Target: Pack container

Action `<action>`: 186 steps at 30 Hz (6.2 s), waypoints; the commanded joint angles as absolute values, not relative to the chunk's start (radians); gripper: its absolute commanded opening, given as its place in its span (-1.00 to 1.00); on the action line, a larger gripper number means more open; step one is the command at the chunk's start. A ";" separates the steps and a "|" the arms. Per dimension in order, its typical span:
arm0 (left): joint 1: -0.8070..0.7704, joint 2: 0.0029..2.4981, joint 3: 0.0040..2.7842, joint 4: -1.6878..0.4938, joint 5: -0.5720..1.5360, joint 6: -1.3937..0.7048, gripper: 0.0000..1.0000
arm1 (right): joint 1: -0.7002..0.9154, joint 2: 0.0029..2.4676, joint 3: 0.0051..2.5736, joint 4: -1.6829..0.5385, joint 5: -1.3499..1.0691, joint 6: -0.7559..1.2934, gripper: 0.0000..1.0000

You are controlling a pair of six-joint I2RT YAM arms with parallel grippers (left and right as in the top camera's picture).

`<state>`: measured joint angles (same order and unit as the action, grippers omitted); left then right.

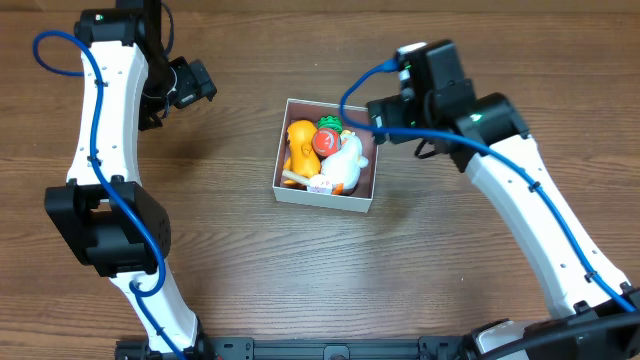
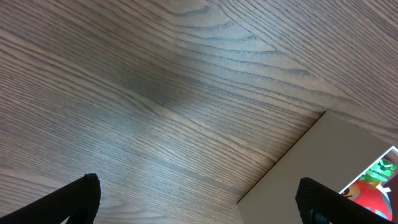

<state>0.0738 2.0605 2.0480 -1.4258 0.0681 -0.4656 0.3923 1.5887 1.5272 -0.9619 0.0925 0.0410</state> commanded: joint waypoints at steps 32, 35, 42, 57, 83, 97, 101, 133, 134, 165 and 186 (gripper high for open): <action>0.071 2.059 2.044 -1.428 0.071 -0.472 1.00 | 0.409 1.490 1.542 -0.958 0.112 0.083 1.00; 0.071 2.059 2.044 -1.428 0.071 -0.472 1.00 | 0.454 1.385 1.539 -0.958 0.112 0.083 1.00; 0.071 2.059 2.044 -1.428 0.071 -0.472 1.00 | 0.543 1.069 1.512 -0.958 0.112 0.083 1.00; 0.071 2.059 2.044 -1.428 0.071 -0.472 1.00 | 0.444 0.302 1.489 -1.194 0.120 0.087 1.00; 0.071 2.059 2.044 -1.428 0.071 -0.472 1.00 | 0.066 0.004 0.182 -0.068 -0.130 0.083 1.00; 0.071 2.059 2.044 -1.428 0.071 -0.472 1.00 | 0.064 0.004 0.058 -0.024 -0.080 0.084 1.00; 0.071 2.059 2.044 -1.428 0.071 -0.472 1.00 | 0.064 0.004 0.046 -0.021 -0.080 0.084 1.00; 0.071 2.059 2.044 -1.428 0.071 -0.472 1.00 | 0.064 0.004 0.008 -0.074 -0.090 0.131 1.00; 0.071 2.059 2.044 -1.428 0.071 -0.472 1.00 | 0.064 0.004 0.008 -0.075 -0.090 0.131 1.00; -0.169 0.953 2.044 -1.429 0.071 -0.472 1.00 | 0.064 0.004 0.008 -0.074 -0.090 0.131 1.00; -0.156 0.309 1.882 -1.623 -0.041 -0.468 1.00 | 0.064 0.004 0.008 -0.075 -0.090 0.131 1.00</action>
